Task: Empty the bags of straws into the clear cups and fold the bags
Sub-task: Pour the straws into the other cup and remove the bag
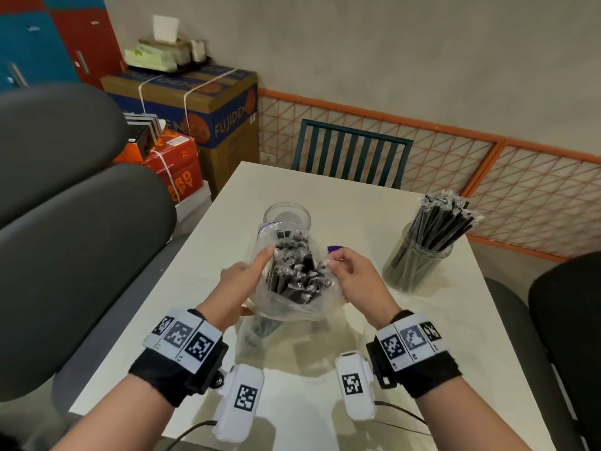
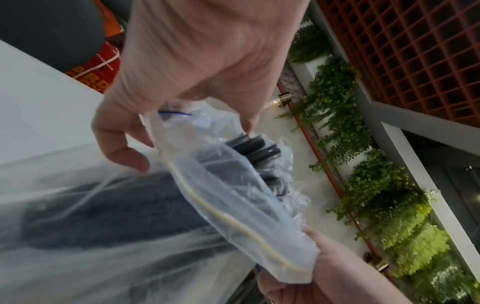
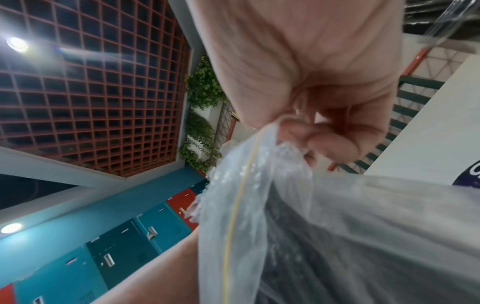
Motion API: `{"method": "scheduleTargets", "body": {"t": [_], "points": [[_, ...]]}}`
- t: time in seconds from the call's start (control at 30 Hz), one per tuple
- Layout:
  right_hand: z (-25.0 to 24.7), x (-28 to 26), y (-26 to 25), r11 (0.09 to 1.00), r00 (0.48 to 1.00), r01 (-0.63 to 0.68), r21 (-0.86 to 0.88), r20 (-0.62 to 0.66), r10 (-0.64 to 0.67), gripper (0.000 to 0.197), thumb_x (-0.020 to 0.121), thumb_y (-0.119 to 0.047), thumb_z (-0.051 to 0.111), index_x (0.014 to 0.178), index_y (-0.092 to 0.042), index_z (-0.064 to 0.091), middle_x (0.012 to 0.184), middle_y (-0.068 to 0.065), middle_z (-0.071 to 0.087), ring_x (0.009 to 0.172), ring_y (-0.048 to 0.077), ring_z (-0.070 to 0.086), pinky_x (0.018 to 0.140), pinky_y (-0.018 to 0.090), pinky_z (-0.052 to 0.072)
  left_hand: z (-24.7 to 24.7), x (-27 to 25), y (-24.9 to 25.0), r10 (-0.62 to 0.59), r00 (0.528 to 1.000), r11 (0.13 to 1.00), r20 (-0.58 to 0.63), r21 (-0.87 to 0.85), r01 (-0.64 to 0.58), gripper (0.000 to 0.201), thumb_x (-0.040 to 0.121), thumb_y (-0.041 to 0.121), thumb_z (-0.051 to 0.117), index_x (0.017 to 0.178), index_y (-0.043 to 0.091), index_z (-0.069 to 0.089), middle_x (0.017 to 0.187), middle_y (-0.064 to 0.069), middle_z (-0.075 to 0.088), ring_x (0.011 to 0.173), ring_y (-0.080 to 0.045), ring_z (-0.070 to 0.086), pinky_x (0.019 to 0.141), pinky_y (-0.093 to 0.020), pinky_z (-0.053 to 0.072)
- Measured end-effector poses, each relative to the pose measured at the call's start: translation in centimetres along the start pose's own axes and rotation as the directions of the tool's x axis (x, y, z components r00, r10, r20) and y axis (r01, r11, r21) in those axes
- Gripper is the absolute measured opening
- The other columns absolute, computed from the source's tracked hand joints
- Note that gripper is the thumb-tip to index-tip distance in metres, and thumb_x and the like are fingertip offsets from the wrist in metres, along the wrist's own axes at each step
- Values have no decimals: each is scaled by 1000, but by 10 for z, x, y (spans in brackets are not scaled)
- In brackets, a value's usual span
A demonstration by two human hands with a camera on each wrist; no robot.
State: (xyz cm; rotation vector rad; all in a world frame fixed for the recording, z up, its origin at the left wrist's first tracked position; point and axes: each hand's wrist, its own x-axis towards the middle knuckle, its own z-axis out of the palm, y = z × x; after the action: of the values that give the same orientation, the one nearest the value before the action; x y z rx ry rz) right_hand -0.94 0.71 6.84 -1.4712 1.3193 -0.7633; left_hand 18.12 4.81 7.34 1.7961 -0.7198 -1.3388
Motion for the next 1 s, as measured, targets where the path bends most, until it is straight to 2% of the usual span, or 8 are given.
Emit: {"method": "scheduleTargets", "body": {"t": [0.13, 0.27, 0.37, 0.43, 0.53, 0.67, 0.83, 1.0], "points": [[8, -2, 13, 995, 996, -75, 63, 59, 71, 20, 98, -25, 44, 105, -27, 62, 101, 11, 68, 83, 24, 66, 69, 37, 57, 8, 10, 6, 104, 994, 994, 30, -21, -104, 42, 89, 53, 48, 111, 19, 56, 115, -6, 55, 101, -24, 54, 72, -39, 51], [6, -2, 8, 793, 912, -402, 458, 275, 303, 44, 96, -48, 39, 114, -17, 65, 107, 13, 73, 95, 31, 70, 81, 43, 56, 13, 27, 0, -112, 977, 979, 184, -147, 140, 41, 88, 45, 56, 102, 8, 65, 106, -17, 71, 84, -31, 68, 68, -43, 58], [0, 2, 12, 749, 874, -470, 466, 365, 322, 55, 92, -49, 46, 124, -6, 57, 123, 25, 62, 112, 41, 60, 96, 57, 47, 13, 36, -2, -210, 965, 965, 159, -124, 231, 26, 82, 33, 55, 70, 10, 54, 75, -16, 66, 62, -28, 61, 68, -37, 55], [-3, 5, 15, 755, 877, -476, 452, 307, 370, 54, 90, -37, 57, 121, 7, 53, 119, 28, 60, 101, 40, 60, 89, 59, 51, 11, 35, -2, -260, 951, 948, 168, -143, 285, 30, 87, 27, 49, 62, 12, 44, 58, -9, 55, 50, -23, 53, 61, -28, 45], [-7, 10, 18, 737, 866, -490, 465, 167, 471, 21, 90, -12, 53, 73, 0, 55, 75, 12, 51, 63, 24, 56, 70, 43, 57, 6, 38, -1, -221, 968, 973, 118, -37, 227, 36, 88, 41, 49, 93, 6, 55, 89, -12, 60, 78, -25, 56, 63, -33, 46], [-10, 7, 10, 821, 906, -410, 398, 75, 416, 33, 91, -13, 46, 58, -12, 46, 78, 10, 54, 67, 24, 56, 83, 47, 51, -4, 26, 2, -97, 993, 948, 73, 312, 69, 63, 85, 62, 44, 123, 13, 38, 114, -10, 47, 94, -26, 54, 54, -30, 48], [1, -10, 6, 932, 969, -223, 286, 166, 181, 12, 94, -21, 51, 103, -16, 59, 101, 4, 66, 91, 20, 62, 86, 39, 50, 4, 14, 4, -163, 959, 976, 231, 177, 123, 27, 97, 16, 45, 115, -5, 48, 88, -13, 51, 64, -24, 57, 43, -28, 54], [-8, 5, 45, 713, 872, -481, 509, 195, 449, 36, 89, -1, 49, 123, -12, 57, 123, 17, 64, 106, 37, 63, 93, 57, 49, 0, 24, -9, -227, 925, 914, 306, -260, 310, 18, 94, -10, 31, 94, -9, 48, 83, -25, 61, 51, -29, 68, 50, -34, 59]]}}
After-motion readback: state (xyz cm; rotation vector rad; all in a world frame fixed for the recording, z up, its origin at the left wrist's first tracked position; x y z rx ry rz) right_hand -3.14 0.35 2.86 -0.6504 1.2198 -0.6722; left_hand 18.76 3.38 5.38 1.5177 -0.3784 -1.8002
